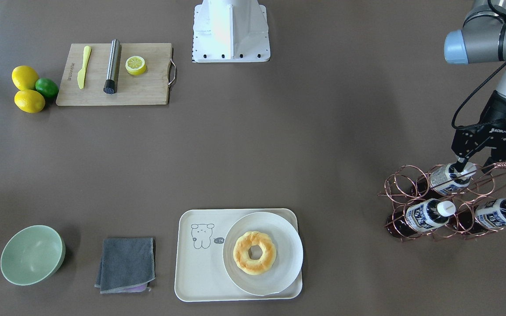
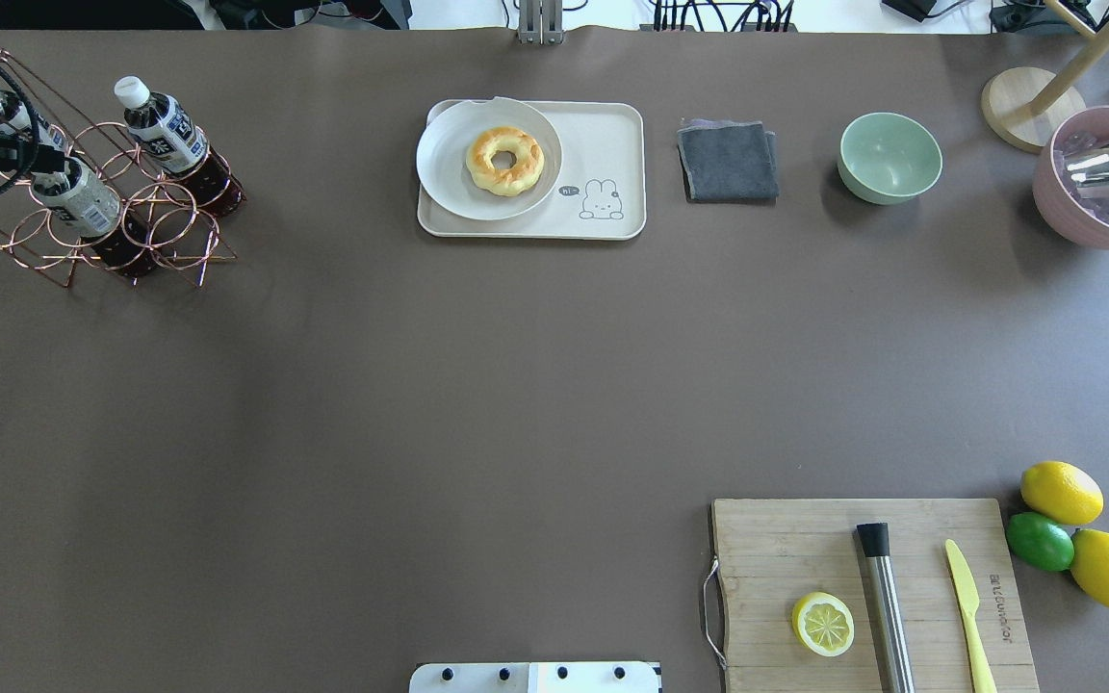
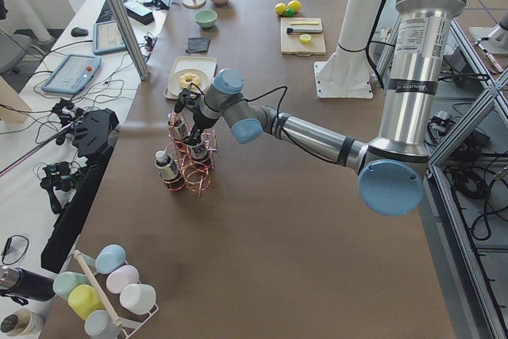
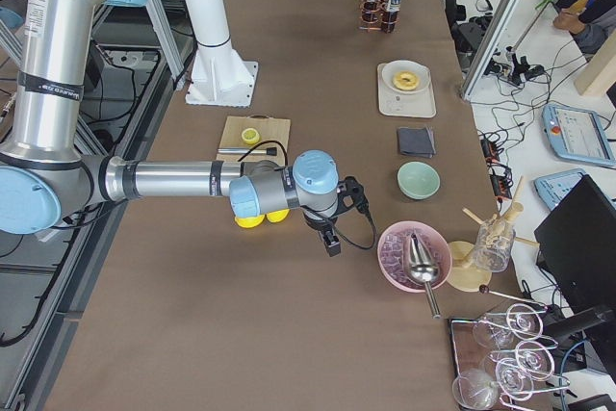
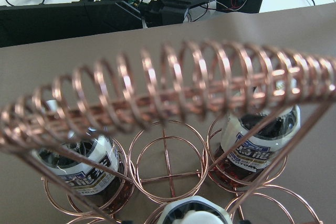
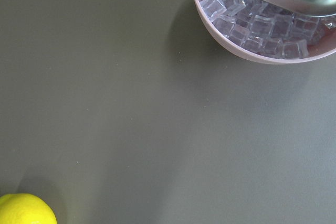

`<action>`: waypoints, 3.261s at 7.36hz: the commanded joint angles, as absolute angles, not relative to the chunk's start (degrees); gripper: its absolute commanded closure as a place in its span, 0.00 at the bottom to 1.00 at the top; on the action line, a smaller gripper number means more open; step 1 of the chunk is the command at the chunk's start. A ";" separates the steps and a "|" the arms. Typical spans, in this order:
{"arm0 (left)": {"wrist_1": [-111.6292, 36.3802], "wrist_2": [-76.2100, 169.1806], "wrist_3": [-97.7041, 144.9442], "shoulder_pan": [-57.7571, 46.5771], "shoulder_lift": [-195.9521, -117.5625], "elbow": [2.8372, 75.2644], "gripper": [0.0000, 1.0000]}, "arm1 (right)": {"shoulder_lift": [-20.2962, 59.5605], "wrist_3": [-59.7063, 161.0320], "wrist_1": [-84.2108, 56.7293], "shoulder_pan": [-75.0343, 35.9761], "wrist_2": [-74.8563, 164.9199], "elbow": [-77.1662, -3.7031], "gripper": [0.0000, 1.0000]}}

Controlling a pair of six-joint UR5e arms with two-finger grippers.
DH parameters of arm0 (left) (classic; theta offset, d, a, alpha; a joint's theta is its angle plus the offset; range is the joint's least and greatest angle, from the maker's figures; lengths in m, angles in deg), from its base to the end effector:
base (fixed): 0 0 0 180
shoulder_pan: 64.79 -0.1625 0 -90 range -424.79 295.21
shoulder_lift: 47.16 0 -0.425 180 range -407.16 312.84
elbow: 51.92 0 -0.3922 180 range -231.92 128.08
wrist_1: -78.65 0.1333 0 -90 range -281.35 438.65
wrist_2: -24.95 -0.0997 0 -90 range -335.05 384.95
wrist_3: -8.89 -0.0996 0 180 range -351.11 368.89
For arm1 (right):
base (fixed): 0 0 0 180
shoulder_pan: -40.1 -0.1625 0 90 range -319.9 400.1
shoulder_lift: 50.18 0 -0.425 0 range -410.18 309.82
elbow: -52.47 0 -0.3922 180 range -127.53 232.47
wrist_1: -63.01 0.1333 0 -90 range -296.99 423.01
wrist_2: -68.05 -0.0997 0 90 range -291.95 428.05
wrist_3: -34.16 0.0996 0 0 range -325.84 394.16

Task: Place tea on tray
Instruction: 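Lower the left gripper onto a tea bottle cap in the copper rack, then grasp the tea bottle and lift it up out of the rack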

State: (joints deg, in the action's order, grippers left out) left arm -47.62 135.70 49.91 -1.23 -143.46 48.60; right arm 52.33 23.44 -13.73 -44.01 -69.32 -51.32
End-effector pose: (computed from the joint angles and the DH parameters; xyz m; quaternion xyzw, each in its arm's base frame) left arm 0.1600 -0.5418 0.4477 0.2761 0.3781 -0.0318 0.8831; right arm 0.0173 -0.4175 0.6089 0.1326 -0.3932 -0.1815 0.8915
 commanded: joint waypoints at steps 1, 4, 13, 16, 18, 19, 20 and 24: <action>-46.85 135.61 49.93 -1.24 -143.67 48.63 0.70 | 52.30 23.44 -13.72 -44.01 -69.32 -51.33 0.00; -45.28 135.87 51.96 -1.33 -144.54 49.15 1.00 | 52.30 23.53 -13.72 -44.01 -69.32 -51.24 0.00; -37.30 141.49 49.06 4.29 -142.17 59.94 1.00 | 52.13 23.35 -13.90 -43.75 -69.32 -49.66 0.00; -36.13 145.51 47.13 8.49 -141.91 61.90 1.00 | 51.78 23.26 -13.81 -43.13 -69.23 -48.69 0.00; -29.77 146.86 47.12 9.22 -142.35 66.08 1.00 | 51.78 23.18 -13.72 -43.04 -69.32 -48.86 0.00; -25.19 146.60 47.64 8.52 -142.70 69.34 1.00 | 51.78 23.09 -13.72 -43.04 -69.23 -48.87 0.00; -24.19 146.42 48.35 6.60 -142.87 71.46 1.00 | 51.78 23.09 -13.72 -42.87 -69.23 -48.87 0.00; -19.04 134.24 59.05 -9.38 -151.89 73.15 1.00 | 53.44 23.00 -7.15 -42.87 -69.58 -48.69 0.00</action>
State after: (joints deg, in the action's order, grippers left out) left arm -23.86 140.70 54.46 -1.98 -146.16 72.79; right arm 52.17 23.05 -11.18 -42.87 -69.44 -48.88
